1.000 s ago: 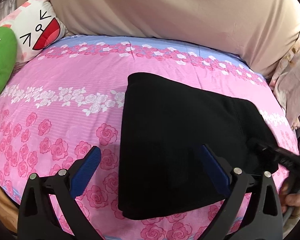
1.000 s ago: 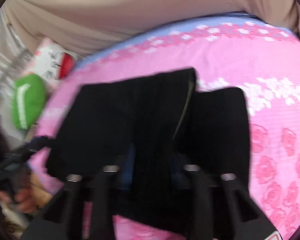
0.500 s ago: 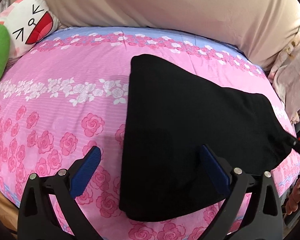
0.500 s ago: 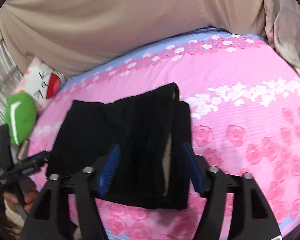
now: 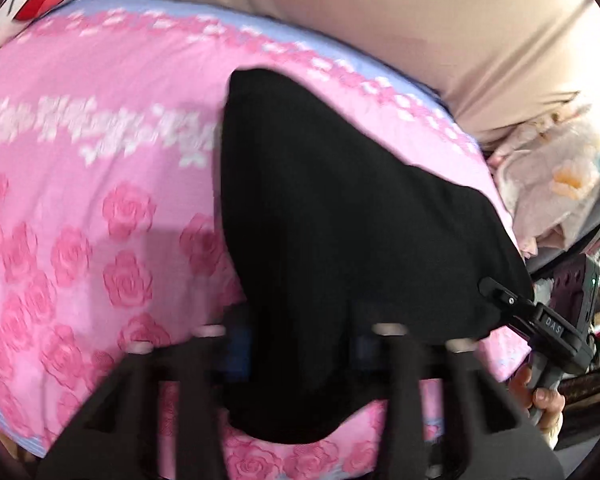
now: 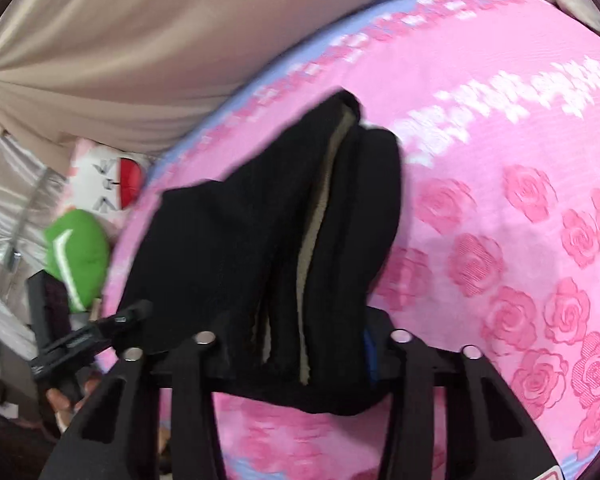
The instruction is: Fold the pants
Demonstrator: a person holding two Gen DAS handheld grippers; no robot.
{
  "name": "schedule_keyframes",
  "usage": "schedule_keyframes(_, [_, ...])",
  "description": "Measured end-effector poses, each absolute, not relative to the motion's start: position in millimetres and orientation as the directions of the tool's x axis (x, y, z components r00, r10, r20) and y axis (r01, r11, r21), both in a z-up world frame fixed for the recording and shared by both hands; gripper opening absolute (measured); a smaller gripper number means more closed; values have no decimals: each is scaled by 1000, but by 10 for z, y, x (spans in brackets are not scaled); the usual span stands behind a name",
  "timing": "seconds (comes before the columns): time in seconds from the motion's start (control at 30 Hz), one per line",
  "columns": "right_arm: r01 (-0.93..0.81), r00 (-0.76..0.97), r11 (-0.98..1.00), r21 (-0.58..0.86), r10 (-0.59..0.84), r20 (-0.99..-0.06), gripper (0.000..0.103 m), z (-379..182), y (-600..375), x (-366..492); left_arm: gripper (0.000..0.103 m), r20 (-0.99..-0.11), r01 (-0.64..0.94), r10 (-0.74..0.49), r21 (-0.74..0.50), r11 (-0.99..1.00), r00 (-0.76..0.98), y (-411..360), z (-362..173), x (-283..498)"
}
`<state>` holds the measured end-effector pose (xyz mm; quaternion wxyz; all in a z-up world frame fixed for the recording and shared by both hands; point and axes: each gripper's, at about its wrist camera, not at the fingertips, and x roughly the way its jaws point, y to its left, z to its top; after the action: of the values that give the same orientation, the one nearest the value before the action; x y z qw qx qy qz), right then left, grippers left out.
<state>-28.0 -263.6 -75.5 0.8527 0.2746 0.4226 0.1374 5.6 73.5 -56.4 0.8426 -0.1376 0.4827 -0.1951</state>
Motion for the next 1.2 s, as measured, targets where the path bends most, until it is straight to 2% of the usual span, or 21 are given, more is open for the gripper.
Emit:
schedule_keyframes(0.03, [-26,612,807,590,479,-629,39,-659,-2602,-304,20,-748,210,-474,-427,879,464,779,-463,35])
schedule_keyframes(0.13, [-98,622,783,614,530,-576,39,-402,-2497,-475,19,-728,224,-495,-444,868,474,969,-245,-99])
schedule_keyframes(0.2, [-90,622,806,585,505,-599,44,-397,-2443,-586,21,-742,237,-498,-438,867,449,1007,-217,-202])
schedule_keyframes(0.27, [-56,594,859,509,439,-674,58,-545,-2404,-643,30,-797,232,-430,-363,902,424,944,-347,-249])
schedule_keyframes(0.3, [7,575,898,440,356,-737,68,-680,-2397,-644,40,-828,219,-362,-294,930,427,877,-452,-282])
schedule_keyframes(0.33, [51,560,915,401,307,-770,70,-782,-2409,-644,54,-840,209,-325,-257,943,434,851,-509,-301])
schedule_keyframes(0.37, [49,565,899,436,335,-754,70,-842,-2452,-673,62,-846,190,-284,-220,957,452,820,-547,-323])
schedule_keyframes(0.43, [68,569,855,514,390,-724,71,-857,-2531,-701,89,-833,144,-202,-148,978,515,780,-527,-393])
schedule_keyframes(0.5, [62,567,855,514,394,-723,73,-844,-2538,-692,93,-821,154,-197,-134,979,536,729,-510,-423])
schedule_keyframes(0.6, [48,559,849,527,414,-718,81,-863,-2481,-642,97,-826,163,-208,-142,976,524,634,-554,-422])
schedule_keyframes(0.8, [33,572,851,524,414,-708,87,-919,-2397,-551,98,-844,154,-310,-270,951,437,557,-793,-249])
schedule_keyframes(1.03, [22,583,850,526,416,-698,88,-945,-2380,-500,98,-827,165,-336,-292,942,452,488,-826,-194])
schedule_keyframes(1.07, [18,587,854,520,412,-697,86,-945,-2368,-490,97,-819,169,-349,-305,937,455,491,-826,-183])
schedule_keyframes(1.1, [19,596,856,517,405,-693,76,-950,-2362,-484,88,-813,176,-362,-316,932,456,483,-818,-167])
schedule_keyframes(1.13, [17,598,854,520,408,-689,66,-957,-2361,-482,74,-802,194,-395,-344,919,448,495,-800,-174])
schedule_keyframes(1.2, [20,602,832,555,433,-671,55,-963,-2398,-494,61,-787,199,-430,-382,903,442,540,-771,-183])
